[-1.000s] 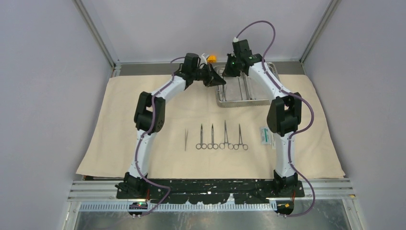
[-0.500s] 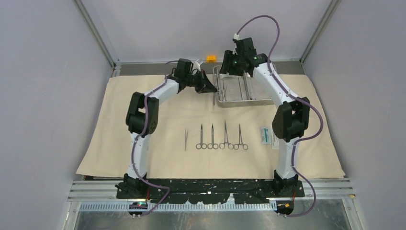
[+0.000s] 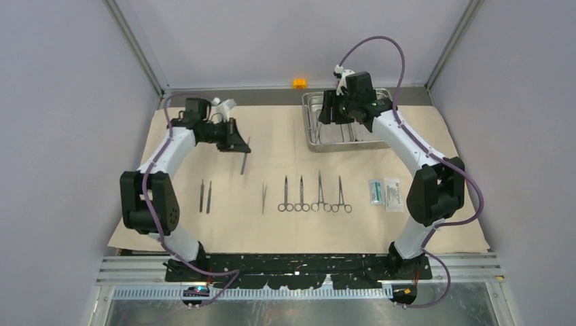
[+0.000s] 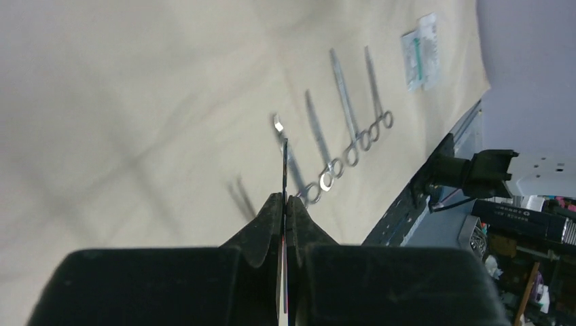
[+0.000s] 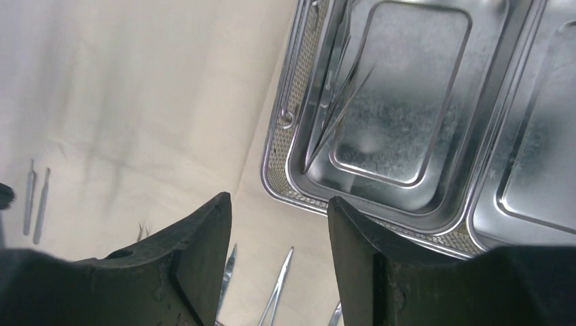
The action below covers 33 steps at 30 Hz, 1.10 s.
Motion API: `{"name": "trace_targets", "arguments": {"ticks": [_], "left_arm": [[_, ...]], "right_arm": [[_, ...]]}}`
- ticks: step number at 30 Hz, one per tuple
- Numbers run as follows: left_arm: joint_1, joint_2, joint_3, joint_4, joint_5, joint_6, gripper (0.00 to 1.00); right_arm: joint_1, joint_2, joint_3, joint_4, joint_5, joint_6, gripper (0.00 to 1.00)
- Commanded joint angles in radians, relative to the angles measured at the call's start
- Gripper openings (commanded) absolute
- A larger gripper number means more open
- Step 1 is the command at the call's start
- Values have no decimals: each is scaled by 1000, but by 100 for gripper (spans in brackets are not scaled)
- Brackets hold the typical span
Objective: Open and lay out the surgical kit
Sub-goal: Place the medical item in the surgical kit.
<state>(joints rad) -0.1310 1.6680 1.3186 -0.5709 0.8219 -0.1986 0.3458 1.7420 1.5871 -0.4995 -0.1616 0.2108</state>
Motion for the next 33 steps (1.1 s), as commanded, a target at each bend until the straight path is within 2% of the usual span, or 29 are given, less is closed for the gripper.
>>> {"name": "trace_targets", "arguments": {"ticks": [1, 7, 13, 33], "left_arm": [[199, -89, -115, -305, 12, 299, 0], [369, -119, -138, -522, -74, 505, 0], [475, -102, -159, -543, -148, 535, 0], [456, 66, -162, -416, -109, 357, 0]], "right_arm": [[-1, -68, -97, 120, -56, -52, 59], [-2, -84, -179, 174, -113, -34, 59], [-2, -91, -232, 220, -142, -13, 59], [-14, -71, -252, 250, -128, 20, 59]]}}
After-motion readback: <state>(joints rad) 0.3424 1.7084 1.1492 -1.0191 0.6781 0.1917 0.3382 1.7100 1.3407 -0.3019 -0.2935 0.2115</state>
